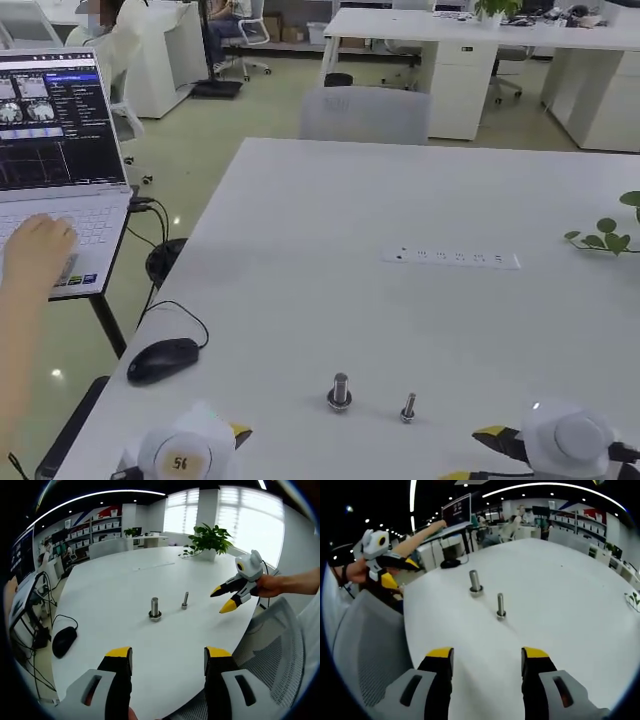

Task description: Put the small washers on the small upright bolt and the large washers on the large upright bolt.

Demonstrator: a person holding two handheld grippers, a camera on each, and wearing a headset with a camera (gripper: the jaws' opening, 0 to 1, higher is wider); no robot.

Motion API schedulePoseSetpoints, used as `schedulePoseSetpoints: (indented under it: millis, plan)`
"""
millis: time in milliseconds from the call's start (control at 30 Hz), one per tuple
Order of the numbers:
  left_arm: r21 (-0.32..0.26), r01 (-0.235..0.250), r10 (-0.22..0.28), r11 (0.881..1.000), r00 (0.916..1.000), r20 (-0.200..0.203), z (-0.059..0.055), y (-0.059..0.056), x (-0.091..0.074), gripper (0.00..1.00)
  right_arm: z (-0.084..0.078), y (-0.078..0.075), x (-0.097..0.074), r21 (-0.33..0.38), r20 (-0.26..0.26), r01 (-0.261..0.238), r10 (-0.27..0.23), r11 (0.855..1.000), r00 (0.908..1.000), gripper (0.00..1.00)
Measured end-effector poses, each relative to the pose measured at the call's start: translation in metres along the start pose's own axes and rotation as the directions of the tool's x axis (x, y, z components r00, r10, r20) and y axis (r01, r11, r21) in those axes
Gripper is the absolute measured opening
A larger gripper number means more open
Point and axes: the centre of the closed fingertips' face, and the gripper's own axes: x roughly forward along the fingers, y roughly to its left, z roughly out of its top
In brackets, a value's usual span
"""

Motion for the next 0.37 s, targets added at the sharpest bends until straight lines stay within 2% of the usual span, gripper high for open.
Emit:
schedulePoseSetpoints:
  millis: [367]
  plan:
    - [-0.005,0.001,-0.001,1.0,1.0,0.0,-0.0019,-0.0027,-0.0008,0.57,-0.0031,0.0041,-0.0005,0.005,0.001,0.005,-0.005,1.0,1.0,0.56]
